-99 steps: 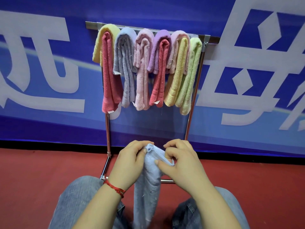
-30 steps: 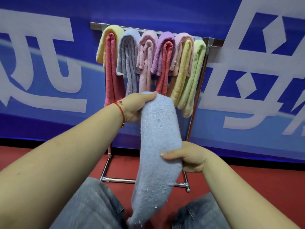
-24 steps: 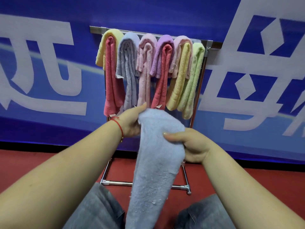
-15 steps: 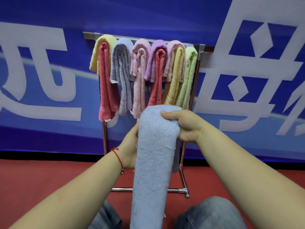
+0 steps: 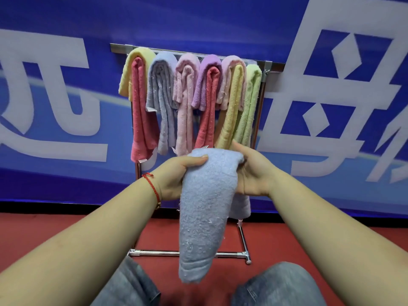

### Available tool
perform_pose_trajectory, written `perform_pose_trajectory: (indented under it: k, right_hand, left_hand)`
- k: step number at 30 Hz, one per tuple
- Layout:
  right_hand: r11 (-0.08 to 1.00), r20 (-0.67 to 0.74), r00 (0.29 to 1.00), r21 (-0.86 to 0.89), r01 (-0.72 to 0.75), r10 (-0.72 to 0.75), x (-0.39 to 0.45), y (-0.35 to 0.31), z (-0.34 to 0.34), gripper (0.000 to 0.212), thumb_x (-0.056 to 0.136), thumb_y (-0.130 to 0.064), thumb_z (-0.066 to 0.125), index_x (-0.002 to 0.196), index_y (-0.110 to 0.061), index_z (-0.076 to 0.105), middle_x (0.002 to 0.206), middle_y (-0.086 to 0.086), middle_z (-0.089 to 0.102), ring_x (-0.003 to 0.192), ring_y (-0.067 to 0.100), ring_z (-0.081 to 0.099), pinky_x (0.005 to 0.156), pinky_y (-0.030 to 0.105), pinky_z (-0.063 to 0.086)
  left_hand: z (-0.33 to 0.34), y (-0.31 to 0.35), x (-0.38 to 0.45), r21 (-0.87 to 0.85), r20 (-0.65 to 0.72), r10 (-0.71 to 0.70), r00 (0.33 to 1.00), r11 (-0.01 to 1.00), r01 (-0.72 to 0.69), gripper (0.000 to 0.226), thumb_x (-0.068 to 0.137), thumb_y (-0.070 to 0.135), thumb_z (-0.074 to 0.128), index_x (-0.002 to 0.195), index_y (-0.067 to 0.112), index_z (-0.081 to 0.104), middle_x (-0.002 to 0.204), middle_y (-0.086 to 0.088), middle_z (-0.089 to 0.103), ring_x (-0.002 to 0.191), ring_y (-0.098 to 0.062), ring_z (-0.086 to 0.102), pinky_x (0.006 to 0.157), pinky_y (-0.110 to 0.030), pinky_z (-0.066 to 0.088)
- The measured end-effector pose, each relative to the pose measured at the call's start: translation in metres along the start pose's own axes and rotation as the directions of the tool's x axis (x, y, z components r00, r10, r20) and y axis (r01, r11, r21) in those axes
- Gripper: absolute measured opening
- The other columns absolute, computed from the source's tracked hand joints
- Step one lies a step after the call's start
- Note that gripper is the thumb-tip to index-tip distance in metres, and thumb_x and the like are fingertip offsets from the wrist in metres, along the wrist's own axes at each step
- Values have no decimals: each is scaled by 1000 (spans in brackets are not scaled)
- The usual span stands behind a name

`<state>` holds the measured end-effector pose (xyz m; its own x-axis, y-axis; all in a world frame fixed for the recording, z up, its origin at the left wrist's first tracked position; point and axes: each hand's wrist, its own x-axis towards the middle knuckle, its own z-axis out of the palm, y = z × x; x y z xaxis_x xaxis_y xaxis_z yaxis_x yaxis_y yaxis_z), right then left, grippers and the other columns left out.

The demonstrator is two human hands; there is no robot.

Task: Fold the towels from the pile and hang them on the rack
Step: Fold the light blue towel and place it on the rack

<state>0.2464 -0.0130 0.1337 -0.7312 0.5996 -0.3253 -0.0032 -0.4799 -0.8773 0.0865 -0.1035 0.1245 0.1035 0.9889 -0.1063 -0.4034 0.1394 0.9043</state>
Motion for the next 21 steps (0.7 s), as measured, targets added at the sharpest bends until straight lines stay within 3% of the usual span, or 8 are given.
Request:
perform_pose_trajectory:
  k: [3,6,8,11,16,19,21]
  right_hand:
    - [998,136,990,-51,-35,42,-4,14,-2,79,61,-74,54,105,-10,72,111,11,67,102,25,64,92,39,47]
    - [989,248,967,-147,-18,55,-9,25,3,80,48,-63,79,108,-12,68,106,6,70,99,19,66,86,34,53]
    - [970,213,977,-240,37,16,-9,31,8,57,57,-40,82,103,-11,65,95,2,72,85,13,68,76,27,55]
    - [904,174,980,-398,155,-91,-7,39,17,11,81,-9,65,92,-11,65,82,-3,73,72,6,66,69,18,53]
    - [804,152,965,-535,260,-211,1,48,19,22,78,3,66,93,-14,68,95,0,71,92,11,65,88,25,53]
    - [796,-9,936,-530,294,-352,5,44,15,20,71,-2,61,82,-18,63,85,1,66,84,14,61,85,26,49]
    - [713,-202,803,-612,344,-561,8,38,12,18,78,-4,66,86,-16,55,81,-1,57,74,14,53,72,17,44]
  left_hand:
    - [0,11,3,32,-108,45,993,999,-41,19,90,16,50,98,8,64,86,-9,72,75,-19,70,77,-35,55]
    - [-1,20,4,65,-180,56,982,997,-45,19,92,18,50,94,6,65,84,-9,73,74,-19,70,75,-35,56]
    - [-2,25,2,97,-207,75,975,994,-56,19,93,19,51,94,5,65,82,-8,73,72,-18,70,73,-34,57]
    - [-2,36,-3,132,-230,104,968,988,-74,19,93,19,51,95,5,64,79,-6,74,70,-15,71,64,-29,57]
    - [1,62,-15,168,-232,141,963,980,-103,19,94,18,48,92,7,63,74,-4,73,64,-14,70,56,-24,58]
    - [2,76,-22,205,-217,132,967,975,-87,22,95,19,46,90,7,64,73,-3,73,63,-14,70,55,-23,57]
    - [2,84,-26,231,-204,125,971,970,-76,24,94,20,46,89,7,66,75,-4,74,65,-15,71,57,-25,58]
